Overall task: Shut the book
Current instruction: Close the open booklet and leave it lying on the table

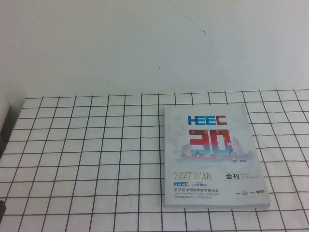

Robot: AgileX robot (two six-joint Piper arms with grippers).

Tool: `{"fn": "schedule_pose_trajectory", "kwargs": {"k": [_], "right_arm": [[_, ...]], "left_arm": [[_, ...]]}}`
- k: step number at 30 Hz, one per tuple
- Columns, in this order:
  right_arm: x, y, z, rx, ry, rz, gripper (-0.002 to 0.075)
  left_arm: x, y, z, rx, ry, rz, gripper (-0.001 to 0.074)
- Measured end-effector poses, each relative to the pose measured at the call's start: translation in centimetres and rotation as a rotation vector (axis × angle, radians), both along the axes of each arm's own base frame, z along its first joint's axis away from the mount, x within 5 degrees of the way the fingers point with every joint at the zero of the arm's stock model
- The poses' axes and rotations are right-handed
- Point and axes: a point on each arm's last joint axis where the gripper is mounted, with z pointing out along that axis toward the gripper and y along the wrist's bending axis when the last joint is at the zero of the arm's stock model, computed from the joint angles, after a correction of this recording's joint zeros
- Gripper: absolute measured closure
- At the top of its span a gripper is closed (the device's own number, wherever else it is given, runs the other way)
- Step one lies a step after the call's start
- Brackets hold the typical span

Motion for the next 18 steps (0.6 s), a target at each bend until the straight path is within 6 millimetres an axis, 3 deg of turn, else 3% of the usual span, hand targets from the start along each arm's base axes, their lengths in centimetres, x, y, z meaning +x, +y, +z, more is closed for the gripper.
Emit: {"fn": "schedule_pose_trajectory", "kwargs": {"k": [6, 11, 18], "right_arm": [[0.0, 0.0, 0.0, 0.000, 0.000, 0.000, 0.0729], [0.0, 0.0, 0.0, 0.000, 0.001, 0.000, 0.0729], [-0.1, 0.0, 0.0, 0.001, -0.003, 0.000, 0.0729]], "left_arm": [[-0.7, 0.7, -1.8, 0.004, 0.078, 0.104, 0.0738], [-0.7, 0.7, -4.6, 0.028, 0.220, 0.125, 0.0738], [-0.7, 0.8, -5.0, -0.023, 0.258, 0.135, 0.0738]]}}
